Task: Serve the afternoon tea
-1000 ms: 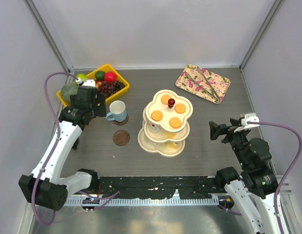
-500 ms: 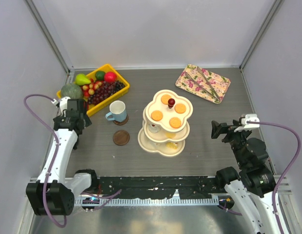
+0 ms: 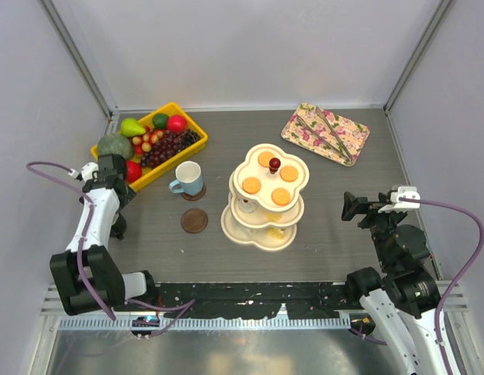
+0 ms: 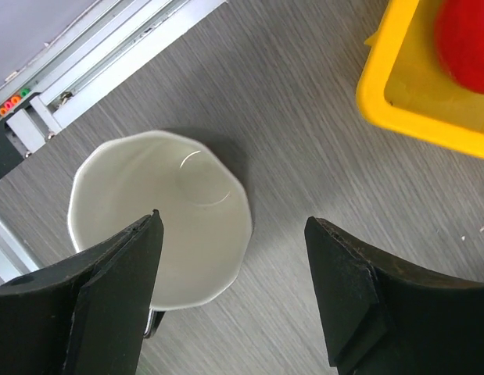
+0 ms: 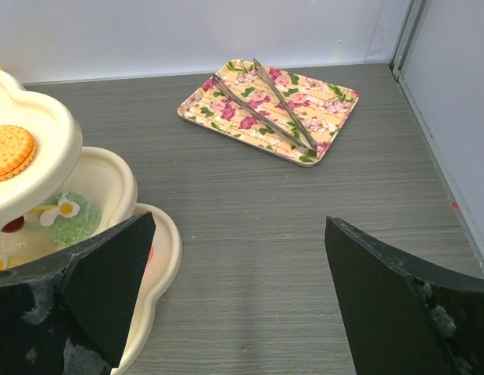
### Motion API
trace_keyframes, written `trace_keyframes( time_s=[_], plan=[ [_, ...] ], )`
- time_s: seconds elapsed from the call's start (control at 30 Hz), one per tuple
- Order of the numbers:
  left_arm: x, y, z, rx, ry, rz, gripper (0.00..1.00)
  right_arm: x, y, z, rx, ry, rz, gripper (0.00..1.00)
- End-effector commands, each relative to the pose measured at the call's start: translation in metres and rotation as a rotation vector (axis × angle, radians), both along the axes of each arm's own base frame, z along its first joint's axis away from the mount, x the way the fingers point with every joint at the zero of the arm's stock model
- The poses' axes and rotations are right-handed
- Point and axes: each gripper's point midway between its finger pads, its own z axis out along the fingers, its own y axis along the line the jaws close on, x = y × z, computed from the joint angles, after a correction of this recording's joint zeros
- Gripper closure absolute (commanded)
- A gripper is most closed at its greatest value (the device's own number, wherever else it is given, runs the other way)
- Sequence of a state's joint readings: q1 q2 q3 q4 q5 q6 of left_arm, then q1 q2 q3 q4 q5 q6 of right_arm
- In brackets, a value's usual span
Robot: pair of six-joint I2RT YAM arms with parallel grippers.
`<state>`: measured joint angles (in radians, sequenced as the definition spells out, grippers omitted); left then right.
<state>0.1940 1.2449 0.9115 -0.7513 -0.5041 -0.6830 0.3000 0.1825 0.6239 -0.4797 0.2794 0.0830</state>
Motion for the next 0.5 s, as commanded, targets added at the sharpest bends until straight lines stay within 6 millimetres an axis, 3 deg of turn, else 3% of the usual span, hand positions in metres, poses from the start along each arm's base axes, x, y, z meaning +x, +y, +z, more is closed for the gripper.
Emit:
trace_keyframes(
  time_s=[0.0,0.33,0.4,0.47],
  plan=[
    [0.030,0.012,0.014,-0.002,-0.104,0.072,0.21,0.001,-0.002,0.015,0.025,-0.057,-0.015,0.03],
    [0.038,0.031,0.006,0.002,-0.081,0.159,0.29,0.001,-0.004,0.013,0.017,-0.051,-0.025,0.03],
    [0.040,0.033,0.005,-0.004,-0.080,0.162,0.32,0.001,-0.006,0.012,0.020,-0.050,-0.037,0.03],
    [0.039,0.034,0.002,-0.002,-0.061,0.167,0.42,0.000,-0.008,0.013,0.020,-0.053,-0.050,0.03]
  ],
)
